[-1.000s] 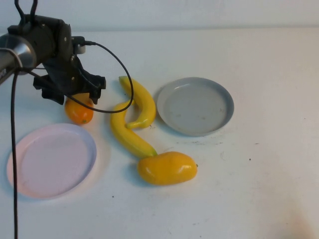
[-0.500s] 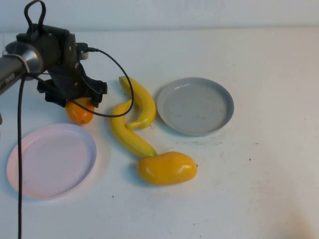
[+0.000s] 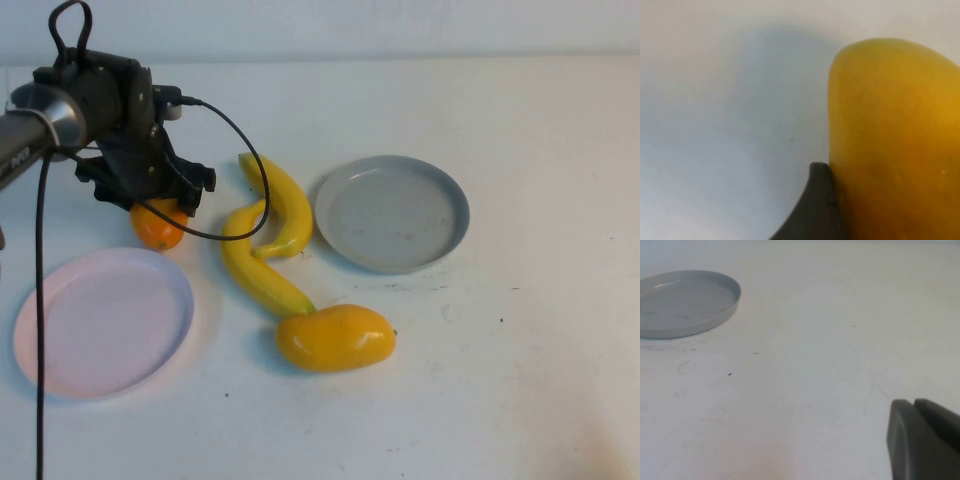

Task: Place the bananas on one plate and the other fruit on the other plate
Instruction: Put one type of fruit in the left plate

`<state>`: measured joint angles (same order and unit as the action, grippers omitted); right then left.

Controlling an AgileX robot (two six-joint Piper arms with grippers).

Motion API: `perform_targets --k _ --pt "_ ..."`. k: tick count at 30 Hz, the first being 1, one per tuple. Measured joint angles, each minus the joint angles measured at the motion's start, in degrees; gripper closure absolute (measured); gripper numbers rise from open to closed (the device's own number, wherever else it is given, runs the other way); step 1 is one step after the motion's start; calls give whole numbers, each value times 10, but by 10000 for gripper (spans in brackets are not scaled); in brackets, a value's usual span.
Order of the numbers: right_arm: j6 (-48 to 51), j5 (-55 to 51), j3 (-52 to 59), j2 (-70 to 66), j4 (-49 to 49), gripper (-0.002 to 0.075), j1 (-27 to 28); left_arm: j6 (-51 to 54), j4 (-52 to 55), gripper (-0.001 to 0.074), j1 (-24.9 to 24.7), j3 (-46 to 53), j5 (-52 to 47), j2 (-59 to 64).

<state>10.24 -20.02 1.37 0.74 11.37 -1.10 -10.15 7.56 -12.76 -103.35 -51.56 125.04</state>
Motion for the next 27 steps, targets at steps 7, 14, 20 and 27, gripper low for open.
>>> perform_targets --k 7,14,20,27 --pt "0 0 0 0 0 743 0 62 0 183 -9 -34 -74 -10" --pt "0 0 0 0 0 743 0 101 -5 183 -13 -79 -179 -66" --pt "0 0 0 0 0 743 0 112 -23 183 -13 -31 -187 -148" --pt "0 0 0 0 0 743 0 112 -24 183 -13 139 -174 -291"
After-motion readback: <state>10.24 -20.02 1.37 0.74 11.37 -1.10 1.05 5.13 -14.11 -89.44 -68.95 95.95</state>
